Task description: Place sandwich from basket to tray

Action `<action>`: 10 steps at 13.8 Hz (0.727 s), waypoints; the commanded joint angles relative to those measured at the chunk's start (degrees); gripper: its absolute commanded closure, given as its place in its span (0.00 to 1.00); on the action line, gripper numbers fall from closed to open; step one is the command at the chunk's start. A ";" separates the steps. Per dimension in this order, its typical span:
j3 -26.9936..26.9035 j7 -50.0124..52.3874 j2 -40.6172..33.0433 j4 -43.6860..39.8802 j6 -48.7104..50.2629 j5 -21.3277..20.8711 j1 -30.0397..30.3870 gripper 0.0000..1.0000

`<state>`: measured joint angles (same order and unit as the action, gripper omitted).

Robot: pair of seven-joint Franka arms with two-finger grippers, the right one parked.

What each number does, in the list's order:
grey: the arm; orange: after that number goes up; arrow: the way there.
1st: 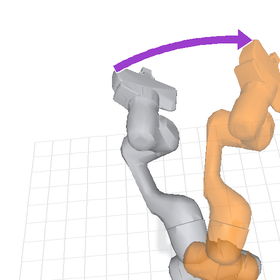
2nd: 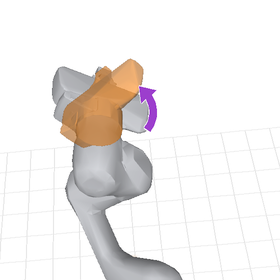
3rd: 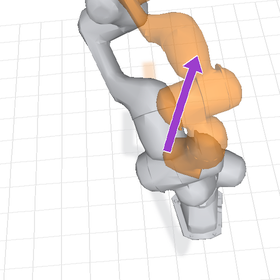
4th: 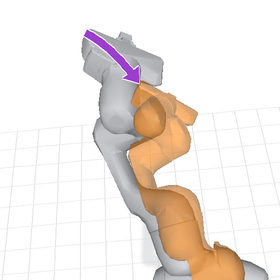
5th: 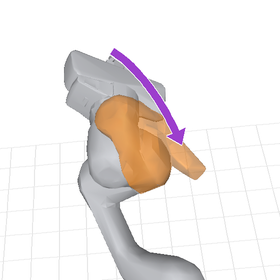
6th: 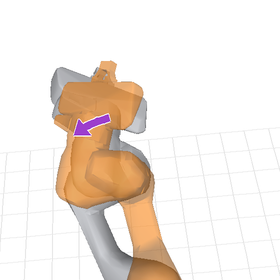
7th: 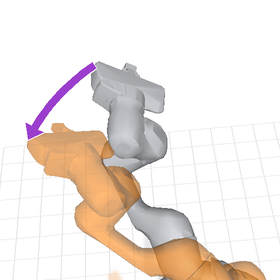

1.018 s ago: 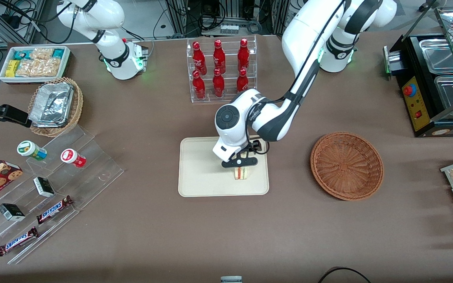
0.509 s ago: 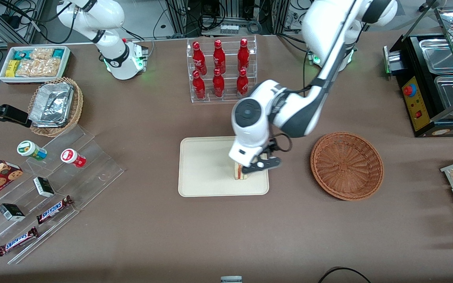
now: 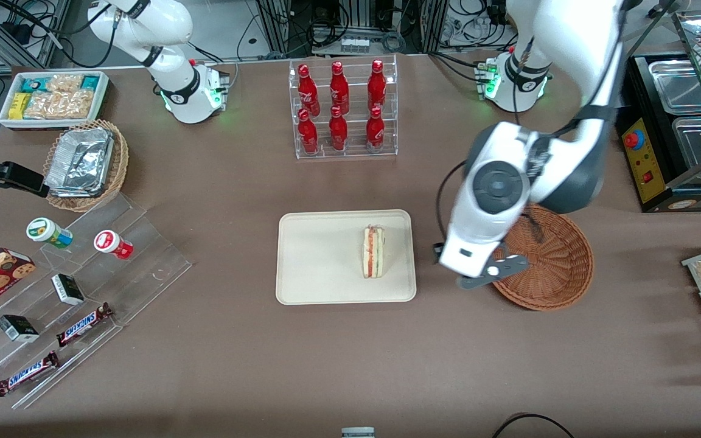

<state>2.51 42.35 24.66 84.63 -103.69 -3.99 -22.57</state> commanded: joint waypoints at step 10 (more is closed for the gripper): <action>0.92 -30.64 -23.23 10.91 17.97 7.25 14.40 0.00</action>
<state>2.67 15.58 5.36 93.34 -88.04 2.55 -9.33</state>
